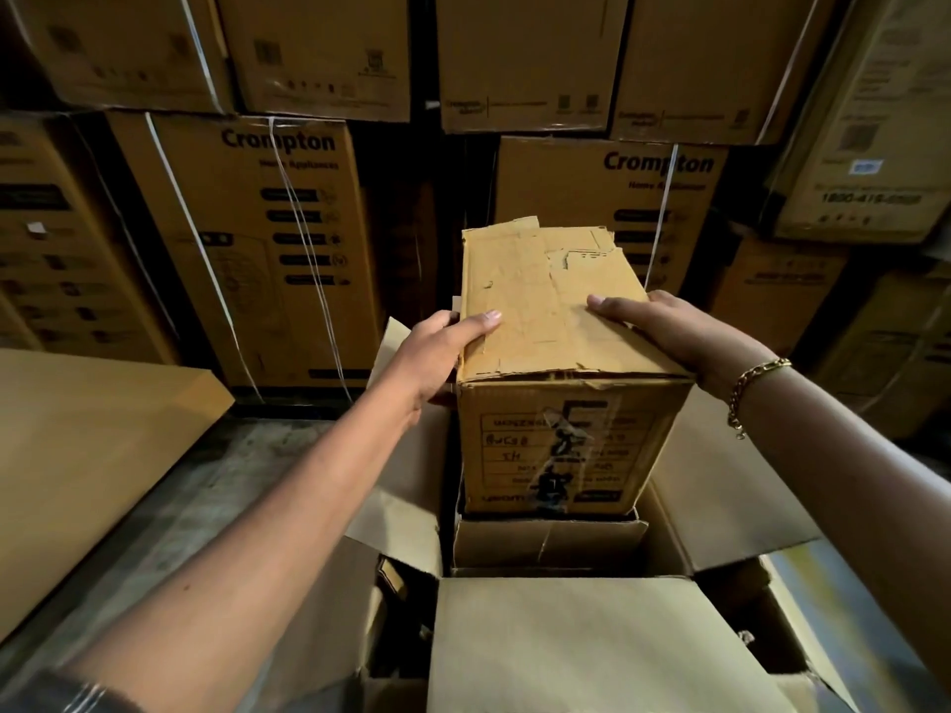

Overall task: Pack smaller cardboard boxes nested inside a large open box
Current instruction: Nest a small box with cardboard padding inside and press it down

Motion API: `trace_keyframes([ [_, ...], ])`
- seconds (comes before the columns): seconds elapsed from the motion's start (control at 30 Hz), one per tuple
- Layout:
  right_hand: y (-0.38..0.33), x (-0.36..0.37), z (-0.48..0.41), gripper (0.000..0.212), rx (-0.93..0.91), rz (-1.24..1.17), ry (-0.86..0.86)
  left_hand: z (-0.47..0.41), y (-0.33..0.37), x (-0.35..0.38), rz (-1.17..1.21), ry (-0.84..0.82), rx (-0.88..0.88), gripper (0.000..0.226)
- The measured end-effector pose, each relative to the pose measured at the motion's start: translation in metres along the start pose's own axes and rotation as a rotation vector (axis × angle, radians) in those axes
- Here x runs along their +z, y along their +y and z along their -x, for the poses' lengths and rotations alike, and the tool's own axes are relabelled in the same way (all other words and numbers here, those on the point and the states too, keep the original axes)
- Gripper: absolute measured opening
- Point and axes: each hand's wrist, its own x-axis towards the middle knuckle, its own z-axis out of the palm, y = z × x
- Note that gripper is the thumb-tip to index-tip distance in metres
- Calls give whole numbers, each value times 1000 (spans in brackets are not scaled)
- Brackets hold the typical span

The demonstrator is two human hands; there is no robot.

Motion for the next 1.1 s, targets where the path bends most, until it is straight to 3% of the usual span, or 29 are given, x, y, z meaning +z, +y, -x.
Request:
trace_keyframes([
  [0.57, -16, 21, -16, 92, 22, 93, -62, -10, -21, -16, -12, 62, -13, 59],
  [0.8, -7, 21, -22, 90, 58, 100, -82, -14, -31, -14, -21, 14, -34, 61],
  [0.93, 22, 30, -29, 93, 70, 152, -89, -16, -53, 1, -75, -63, -109, 50],
  [1.0, 46, 40, -34, 94, 48, 260, -72, -19, -69, 12, -193, -89, -136, 50],
  [1.1, 89, 60, -39, 82, -3, 416, -49, -25, -100, 28, -717, -64, -74, 73],
])
